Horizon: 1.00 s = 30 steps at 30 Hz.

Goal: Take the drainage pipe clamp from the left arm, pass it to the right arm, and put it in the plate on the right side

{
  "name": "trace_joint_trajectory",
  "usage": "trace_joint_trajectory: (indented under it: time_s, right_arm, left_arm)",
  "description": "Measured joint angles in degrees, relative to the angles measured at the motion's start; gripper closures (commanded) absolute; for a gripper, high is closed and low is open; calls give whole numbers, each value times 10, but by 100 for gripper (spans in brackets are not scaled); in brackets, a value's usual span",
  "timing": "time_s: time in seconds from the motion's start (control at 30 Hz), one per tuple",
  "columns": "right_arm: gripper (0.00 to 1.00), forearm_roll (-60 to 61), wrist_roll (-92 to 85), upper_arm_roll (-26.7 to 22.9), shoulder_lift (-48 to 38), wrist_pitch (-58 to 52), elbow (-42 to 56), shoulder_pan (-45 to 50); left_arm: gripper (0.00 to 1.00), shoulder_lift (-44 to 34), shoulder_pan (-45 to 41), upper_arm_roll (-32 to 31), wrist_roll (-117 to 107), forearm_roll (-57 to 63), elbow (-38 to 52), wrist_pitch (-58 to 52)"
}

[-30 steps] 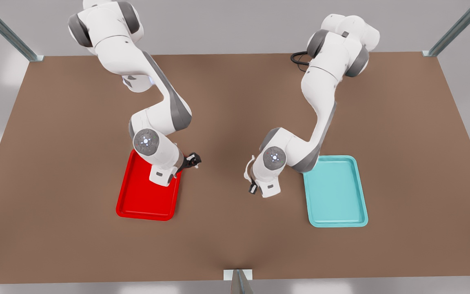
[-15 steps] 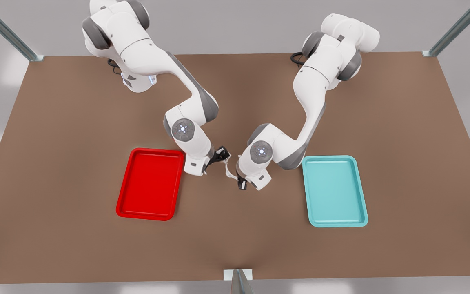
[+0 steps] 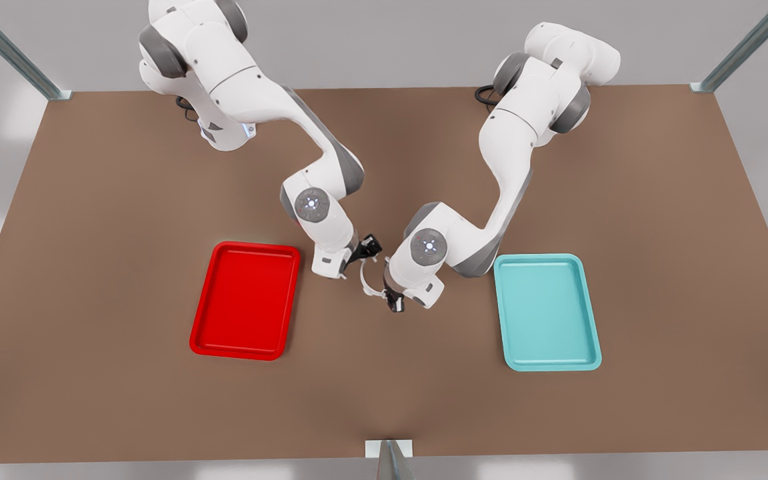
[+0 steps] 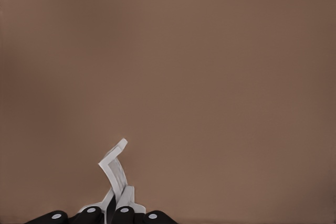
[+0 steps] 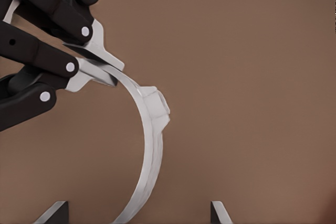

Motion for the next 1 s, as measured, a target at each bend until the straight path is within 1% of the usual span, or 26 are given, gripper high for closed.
trace_joint_trajectory:
  time_s: [0.37,0.4,0.43,0.47,0.53,0.57,0.6,0.63,0.67,0.83,1.0]
  right_arm:
    - [0,1,6,1,44,18,37,-7]
    - [5,2,6,1,46,20,38,-7]
    - [18,2,7,1,47,21,38,-7]
    - [37,3,6,1,47,22,38,-6]
    - [68,7,2,1,47,24,38,-7]
    - [79,14,-5,1,47,24,38,-7]
    - [79,20,-11,1,47,25,38,-7]
    - [79,21,-15,1,47,26,38,-7]
    - [79,18,-15,1,48,26,39,-7]
    - [79,9,-14,1,47,27,46,-7]
    - [79,6,-13,1,52,27,49,-8]
  left_arm:
    - [79,0,-1,-1,-33,-1,0,2]
    - [79,0,-1,-1,-35,-1,0,2]
    - [79,-1,-1,-1,-37,-1,0,2]
    - [79,-1,0,-1,-39,-1,0,2]
    - [79,-1,0,-1,-43,-1,0,2]
    - [79,-1,0,-1,-44,-1,0,2]
    - [79,-1,0,-1,-45,-1,0,2]
    - [24,-2,0,-1,-46,-1,0,2]
    - [0,-2,1,-4,-47,1,0,3]
    - [0,-5,8,-8,-62,21,0,7]
    - [0,-7,13,-9,-63,3,0,-4]
